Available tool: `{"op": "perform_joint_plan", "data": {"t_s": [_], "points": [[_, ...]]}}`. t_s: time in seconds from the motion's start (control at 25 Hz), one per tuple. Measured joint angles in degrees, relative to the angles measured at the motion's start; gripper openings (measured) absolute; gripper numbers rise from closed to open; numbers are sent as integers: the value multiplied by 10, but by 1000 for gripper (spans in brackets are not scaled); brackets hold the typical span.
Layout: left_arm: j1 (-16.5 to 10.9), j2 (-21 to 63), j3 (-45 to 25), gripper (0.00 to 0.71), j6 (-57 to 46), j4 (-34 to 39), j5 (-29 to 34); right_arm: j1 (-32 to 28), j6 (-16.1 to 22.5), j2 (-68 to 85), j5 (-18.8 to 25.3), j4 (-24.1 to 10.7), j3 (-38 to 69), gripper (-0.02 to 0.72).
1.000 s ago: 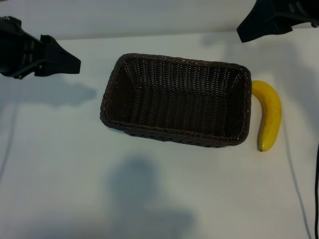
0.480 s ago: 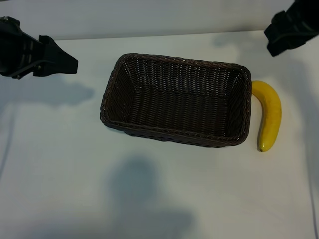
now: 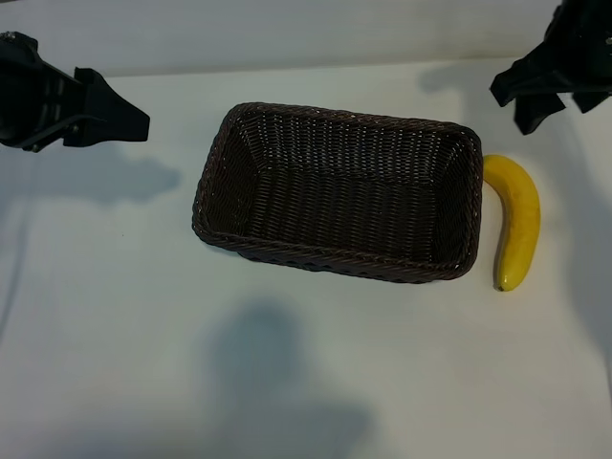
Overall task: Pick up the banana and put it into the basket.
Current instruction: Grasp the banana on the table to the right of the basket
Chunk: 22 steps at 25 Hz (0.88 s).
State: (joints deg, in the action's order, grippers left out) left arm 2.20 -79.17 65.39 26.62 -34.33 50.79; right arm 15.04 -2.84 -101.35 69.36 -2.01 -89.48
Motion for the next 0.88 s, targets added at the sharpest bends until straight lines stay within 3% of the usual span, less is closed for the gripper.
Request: {"op": "perform_joint_plan", "data": {"t_s": [0.12, 0.2, 0.88], "points": [[0, 0, 0, 612, 0, 0, 0, 0, 36, -6, 2, -51, 0, 605], [0, 0, 0, 612, 0, 0, 0, 0, 42, -12, 3, -61, 0, 605], [0, 0, 0, 612, 0, 0, 0, 0, 34, -87, 1, -23, 0, 605]]}}
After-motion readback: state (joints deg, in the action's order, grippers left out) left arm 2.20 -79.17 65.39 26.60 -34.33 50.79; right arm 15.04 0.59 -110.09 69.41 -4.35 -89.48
